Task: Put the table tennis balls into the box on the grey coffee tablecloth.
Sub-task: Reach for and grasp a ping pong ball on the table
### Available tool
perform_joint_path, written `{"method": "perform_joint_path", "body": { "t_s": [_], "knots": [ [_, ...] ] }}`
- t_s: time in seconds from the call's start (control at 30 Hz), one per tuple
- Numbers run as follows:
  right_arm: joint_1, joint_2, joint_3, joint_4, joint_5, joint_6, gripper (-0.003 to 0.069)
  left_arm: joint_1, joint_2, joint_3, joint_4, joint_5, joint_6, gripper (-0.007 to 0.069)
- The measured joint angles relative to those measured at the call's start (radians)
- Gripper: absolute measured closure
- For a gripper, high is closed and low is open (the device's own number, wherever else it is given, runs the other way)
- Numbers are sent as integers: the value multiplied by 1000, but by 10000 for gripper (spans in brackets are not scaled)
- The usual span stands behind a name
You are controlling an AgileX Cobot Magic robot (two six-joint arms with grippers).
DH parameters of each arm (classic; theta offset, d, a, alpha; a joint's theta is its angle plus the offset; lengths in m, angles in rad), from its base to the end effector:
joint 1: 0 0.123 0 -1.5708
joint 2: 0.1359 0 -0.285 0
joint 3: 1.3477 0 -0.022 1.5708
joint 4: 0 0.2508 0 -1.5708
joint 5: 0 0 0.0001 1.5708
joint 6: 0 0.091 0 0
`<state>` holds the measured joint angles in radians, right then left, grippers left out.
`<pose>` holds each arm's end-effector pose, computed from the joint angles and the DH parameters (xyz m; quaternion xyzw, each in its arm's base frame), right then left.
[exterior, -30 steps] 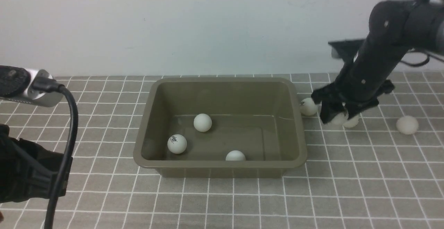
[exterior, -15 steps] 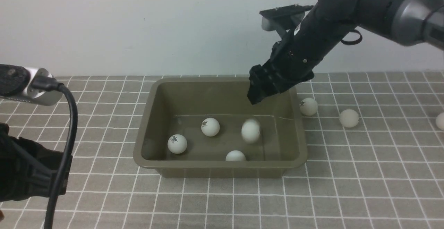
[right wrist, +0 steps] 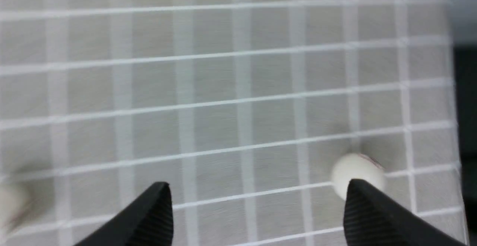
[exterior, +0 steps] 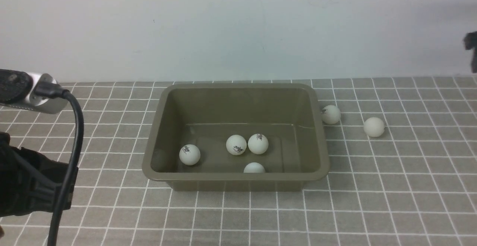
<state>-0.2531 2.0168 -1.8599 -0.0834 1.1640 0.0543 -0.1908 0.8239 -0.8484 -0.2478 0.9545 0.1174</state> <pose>0.4227 -0.1165 0.2800 0.1411 0.9749 -0.0569 0.1628 0.1374 -0.0451 0.3405 0.1119 0.9211 -0.1326 0.3487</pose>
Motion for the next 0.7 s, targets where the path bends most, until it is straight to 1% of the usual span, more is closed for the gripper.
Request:
{"method": "perform_joint_path", "body": {
  "t_s": [0.03, 0.07, 0.1, 0.27, 0.47, 0.7],
  "knots": [
    [-14, 4, 0, 7, -5, 2, 114, 0, 0, 0, 0, 0, 0, 629],
    [-69, 26, 0, 33, -29, 5, 115, 0, 0, 0, 0, 0, 0, 629],
    [-94, 38, 0, 50, -31, 5, 115, 0, 0, 0, 0, 0, 0, 629],
    [-187, 110, 0, 57, -58, 13, 115, 0, 0, 0, 0, 0, -2, 629],
    [-262, 174, 0, 51, -121, 38, 115, 0, 0, 0, 0, 0, -2, 629],
    [-314, 235, 0, 38, -196, 42, 115, 0, 0, 0, -1, 0, -2, 629]
  ]
}}
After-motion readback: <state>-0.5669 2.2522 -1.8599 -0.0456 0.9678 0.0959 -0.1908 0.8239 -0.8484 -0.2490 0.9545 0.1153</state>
